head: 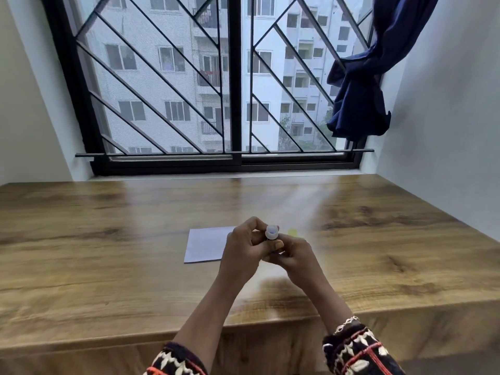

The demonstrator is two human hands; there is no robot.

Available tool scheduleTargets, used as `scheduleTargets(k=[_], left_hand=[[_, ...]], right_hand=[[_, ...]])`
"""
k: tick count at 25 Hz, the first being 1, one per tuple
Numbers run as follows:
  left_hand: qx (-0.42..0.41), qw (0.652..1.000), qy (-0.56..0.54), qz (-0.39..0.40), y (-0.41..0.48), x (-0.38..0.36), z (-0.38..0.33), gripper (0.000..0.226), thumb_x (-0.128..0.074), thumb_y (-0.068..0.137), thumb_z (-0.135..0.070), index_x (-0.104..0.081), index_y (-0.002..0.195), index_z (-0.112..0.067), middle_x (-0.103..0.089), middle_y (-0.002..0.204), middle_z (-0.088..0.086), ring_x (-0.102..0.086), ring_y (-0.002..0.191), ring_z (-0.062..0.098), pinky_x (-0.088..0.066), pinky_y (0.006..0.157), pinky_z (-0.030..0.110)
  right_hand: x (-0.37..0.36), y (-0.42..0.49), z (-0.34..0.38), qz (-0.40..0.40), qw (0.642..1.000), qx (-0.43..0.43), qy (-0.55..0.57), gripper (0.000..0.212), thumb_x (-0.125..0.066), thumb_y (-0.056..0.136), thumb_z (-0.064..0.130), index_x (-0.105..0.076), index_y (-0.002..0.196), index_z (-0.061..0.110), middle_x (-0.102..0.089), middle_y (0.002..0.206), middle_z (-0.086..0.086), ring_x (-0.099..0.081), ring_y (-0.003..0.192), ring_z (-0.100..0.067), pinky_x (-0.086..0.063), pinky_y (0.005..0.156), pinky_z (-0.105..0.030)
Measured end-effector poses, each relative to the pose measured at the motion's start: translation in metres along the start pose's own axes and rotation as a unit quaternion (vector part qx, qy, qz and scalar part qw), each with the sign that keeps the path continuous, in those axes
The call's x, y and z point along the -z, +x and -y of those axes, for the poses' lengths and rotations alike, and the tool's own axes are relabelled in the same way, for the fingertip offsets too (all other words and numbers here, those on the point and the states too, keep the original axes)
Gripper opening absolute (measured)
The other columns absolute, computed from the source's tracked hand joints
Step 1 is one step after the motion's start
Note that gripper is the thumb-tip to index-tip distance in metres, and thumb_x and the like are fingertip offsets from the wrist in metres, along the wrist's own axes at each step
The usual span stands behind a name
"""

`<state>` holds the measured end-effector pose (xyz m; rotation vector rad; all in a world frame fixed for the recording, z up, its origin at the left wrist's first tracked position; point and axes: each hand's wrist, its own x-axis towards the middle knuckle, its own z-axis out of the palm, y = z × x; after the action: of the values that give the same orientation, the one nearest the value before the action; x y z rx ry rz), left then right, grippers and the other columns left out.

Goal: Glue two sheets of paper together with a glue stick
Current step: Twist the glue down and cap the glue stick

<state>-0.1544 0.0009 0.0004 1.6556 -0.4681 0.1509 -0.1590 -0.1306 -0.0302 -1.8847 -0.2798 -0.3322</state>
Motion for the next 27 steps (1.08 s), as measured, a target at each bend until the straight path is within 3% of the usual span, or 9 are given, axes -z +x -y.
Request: scheduleTargets(k=[3,6,10,12,15,19,22,27], left_hand=[[0.0,1.0,0.0,-0.019,-0.002,-0.004,0.003,0.024,-0.077,0.065,-0.011,-0.054,0.068,-0.01,-0.075,0.075,0.017,-0.073,0.07,0.031,-0.057,0.068,0.049],[0.002,0.999,0.013,-0.031,-0.003,-0.008,0.005,0.03,-0.08,0.064,-0.012,-0.051,0.065,-0.015,-0.073,0.068,0.016,-0.071,0.063,0.031,-0.055,0.064,0.047],[0.009,0.999,0.01,-0.046,-0.001,-0.009,0.01,0.03,-0.081,0.063,-0.015,-0.052,0.07,-0.009,-0.073,0.069,0.018,-0.071,0.066,0.033,-0.056,0.066,0.052],[0.012,0.998,0.001,-0.058,0.001,-0.008,0.012,0.031,-0.081,0.066,-0.011,-0.052,0.073,-0.001,-0.074,0.07,0.017,-0.072,0.066,0.031,-0.057,0.068,0.051],[0.017,0.997,-0.013,-0.08,0.004,-0.003,0.014,0.03,-0.078,0.069,-0.007,-0.05,0.073,0.003,-0.073,0.064,0.006,-0.069,0.062,0.022,-0.055,0.069,0.039],[0.031,0.995,-0.037,-0.083,0.007,0.007,0.018,0.032,-0.076,0.07,-0.003,-0.046,0.066,-0.009,-0.064,0.046,-0.008,-0.059,0.05,0.009,-0.047,0.056,0.015],[0.03,0.995,-0.043,-0.085,0.009,0.01,0.02,0.031,-0.075,0.072,-0.002,-0.046,0.066,-0.011,-0.063,0.045,-0.008,-0.057,0.048,0.007,-0.046,0.054,0.012],[0.032,0.995,-0.031,-0.085,0.014,0.011,0.024,0.029,-0.074,0.074,-0.004,-0.047,0.067,-0.012,-0.061,0.059,0.004,-0.056,0.06,0.019,-0.045,0.062,0.026]], right_hand=[[-0.001,-0.003,0.001,-0.018,1.0,-0.002,-0.022,0.028,-0.078,0.061,0.012,-0.066,0.085,0.007,-0.063,0.065,0.004,-0.052,0.058,-0.004,-0.047,0.061,-0.024],[-0.003,-0.006,0.003,-0.018,1.0,-0.009,0.0,0.034,-0.08,0.059,0.007,-0.066,0.088,0.019,-0.065,0.064,0.013,-0.054,0.058,0.0,-0.043,0.06,-0.014],[-0.009,-0.005,0.005,-0.052,0.998,-0.014,-0.041,0.036,-0.08,0.061,0.013,-0.063,0.089,0.027,-0.067,0.073,0.014,-0.059,0.064,0.006,-0.043,0.06,-0.008],[-0.009,-0.004,0.007,-0.049,0.995,-0.014,-0.08,0.035,-0.08,0.063,0.014,-0.056,0.082,0.031,-0.061,0.069,0.015,-0.056,0.06,0.008,-0.04,0.056,-0.007],[0.002,-0.005,0.004,-0.011,0.987,-0.015,-0.158,0.042,-0.079,0.063,0.012,-0.043,0.067,0.032,-0.053,0.061,0.013,-0.051,0.056,0.006,-0.038,0.054,-0.008],[0.036,0.005,-0.01,-0.071,0.975,-0.063,-0.2,0.032,-0.077,0.064,0.004,-0.052,0.06,0.024,-0.056,0.059,0.008,-0.049,0.054,-0.001,-0.036,0.054,-0.012],[0.058,0.024,-0.022,-0.091,0.965,-0.099,-0.223,0.021,-0.076,0.064,0.002,-0.062,0.075,0.013,-0.063,0.075,-0.002,-0.055,0.068,-0.014,-0.038,0.058,-0.015],[0.056,0.058,-0.038,-0.03,0.947,-0.131,-0.292,0.039,-0.077,0.066,0.011,-0.061,0.1,-0.001,-0.061,0.09,-0.009,-0.053,0.082,-0.018,-0.038,0.069,-0.023]])
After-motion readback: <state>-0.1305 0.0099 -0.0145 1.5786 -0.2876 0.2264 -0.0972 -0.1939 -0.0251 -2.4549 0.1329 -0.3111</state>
